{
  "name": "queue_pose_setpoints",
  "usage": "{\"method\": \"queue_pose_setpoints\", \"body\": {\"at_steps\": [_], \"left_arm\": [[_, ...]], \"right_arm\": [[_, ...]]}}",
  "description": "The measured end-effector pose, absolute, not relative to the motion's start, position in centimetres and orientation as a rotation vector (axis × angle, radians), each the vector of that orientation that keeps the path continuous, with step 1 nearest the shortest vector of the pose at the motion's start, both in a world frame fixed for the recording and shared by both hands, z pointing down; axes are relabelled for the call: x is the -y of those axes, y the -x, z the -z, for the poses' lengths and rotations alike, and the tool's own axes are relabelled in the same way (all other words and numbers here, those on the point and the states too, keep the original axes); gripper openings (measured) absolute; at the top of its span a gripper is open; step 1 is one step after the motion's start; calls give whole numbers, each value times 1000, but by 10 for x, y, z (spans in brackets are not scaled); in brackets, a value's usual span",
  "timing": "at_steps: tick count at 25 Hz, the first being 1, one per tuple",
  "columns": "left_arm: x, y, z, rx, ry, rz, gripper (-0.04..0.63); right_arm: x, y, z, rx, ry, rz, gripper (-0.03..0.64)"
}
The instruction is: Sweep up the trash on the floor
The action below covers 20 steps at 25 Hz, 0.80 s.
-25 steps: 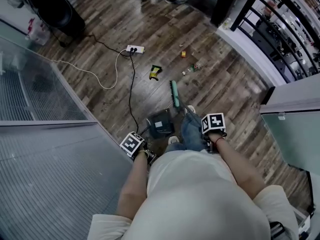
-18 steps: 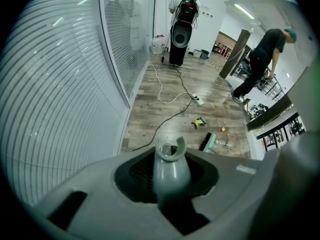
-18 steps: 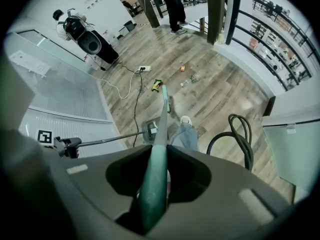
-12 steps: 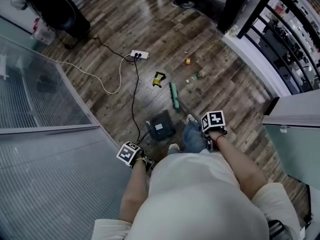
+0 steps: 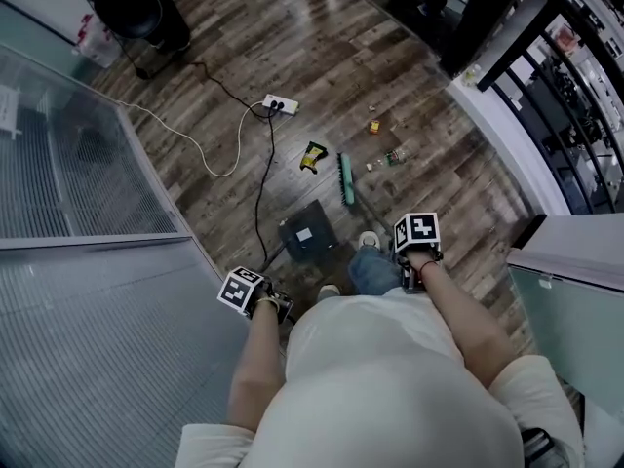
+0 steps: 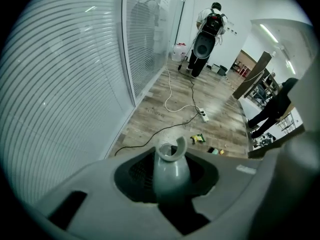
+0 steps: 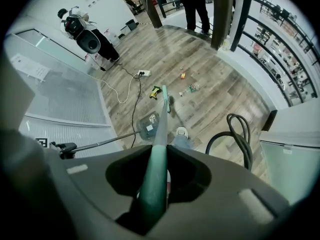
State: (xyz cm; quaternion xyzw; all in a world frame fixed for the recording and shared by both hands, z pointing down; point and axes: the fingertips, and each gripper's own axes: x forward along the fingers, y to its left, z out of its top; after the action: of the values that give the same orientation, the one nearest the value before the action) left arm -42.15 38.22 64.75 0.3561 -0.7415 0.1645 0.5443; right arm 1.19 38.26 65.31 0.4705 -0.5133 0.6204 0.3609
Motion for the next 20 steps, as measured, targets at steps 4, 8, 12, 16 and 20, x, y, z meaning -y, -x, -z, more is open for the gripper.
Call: {"method": "queue_pose_setpoints", "body": {"at_steps": [4, 8, 12, 16, 20], "left_arm": [[-368, 414, -646, 1785, -801, -342, 94], [-359, 410, -644, 1813, -736, -281, 94], [-346, 403, -641, 1844, -689, -240, 94], [-331, 396, -639, 1873, -648, -209, 94], [-318, 391, -636, 1897, -628, -185, 94]], "right_arm": [[-361, -26, -655, 1330, -1200, -1591, 95], [-339, -37, -655, 1345, -1173, -1578, 95], [-315, -50, -655, 1371, -1155, -1580, 95], [-291, -63, -656, 1402, -1133, -1548, 95], [-271, -71, -657, 1419, -1118, -1542, 95]]}}
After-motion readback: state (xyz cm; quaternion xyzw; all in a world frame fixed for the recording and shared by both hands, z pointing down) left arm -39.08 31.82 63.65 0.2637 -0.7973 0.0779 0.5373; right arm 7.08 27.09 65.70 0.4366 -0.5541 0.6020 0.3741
